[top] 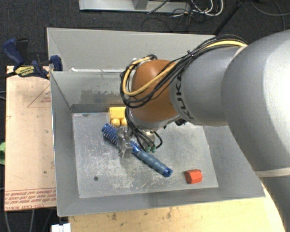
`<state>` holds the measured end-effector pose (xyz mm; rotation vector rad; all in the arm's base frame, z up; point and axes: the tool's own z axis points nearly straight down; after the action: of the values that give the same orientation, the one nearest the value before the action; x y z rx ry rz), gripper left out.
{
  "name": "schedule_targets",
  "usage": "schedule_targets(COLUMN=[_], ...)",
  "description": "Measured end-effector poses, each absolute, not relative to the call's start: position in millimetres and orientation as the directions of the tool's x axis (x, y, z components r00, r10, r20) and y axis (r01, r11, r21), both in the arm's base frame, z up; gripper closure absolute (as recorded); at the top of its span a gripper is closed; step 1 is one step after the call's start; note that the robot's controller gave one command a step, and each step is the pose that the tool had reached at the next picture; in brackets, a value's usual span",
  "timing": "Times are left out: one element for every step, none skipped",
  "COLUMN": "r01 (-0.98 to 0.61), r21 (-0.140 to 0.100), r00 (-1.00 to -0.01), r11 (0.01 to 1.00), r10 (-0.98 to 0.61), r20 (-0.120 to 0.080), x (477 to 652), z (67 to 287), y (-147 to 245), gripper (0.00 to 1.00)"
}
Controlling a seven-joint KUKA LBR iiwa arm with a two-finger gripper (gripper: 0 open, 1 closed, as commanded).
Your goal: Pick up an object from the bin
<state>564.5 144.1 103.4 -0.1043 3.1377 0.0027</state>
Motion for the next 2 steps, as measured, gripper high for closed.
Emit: schedule_targets(r01=[0.155, 0.154], r21=[0.004, 0.001], r00=[-0.988, -0.988], r11=[0.988, 0.988], r10=[0.155, 0.154], r20=[-0.008, -0.003], x=[595.6, 594.3], z=[190.2, 188.0], y=[141.7, 141.7], gripper=[1.00, 0.00])
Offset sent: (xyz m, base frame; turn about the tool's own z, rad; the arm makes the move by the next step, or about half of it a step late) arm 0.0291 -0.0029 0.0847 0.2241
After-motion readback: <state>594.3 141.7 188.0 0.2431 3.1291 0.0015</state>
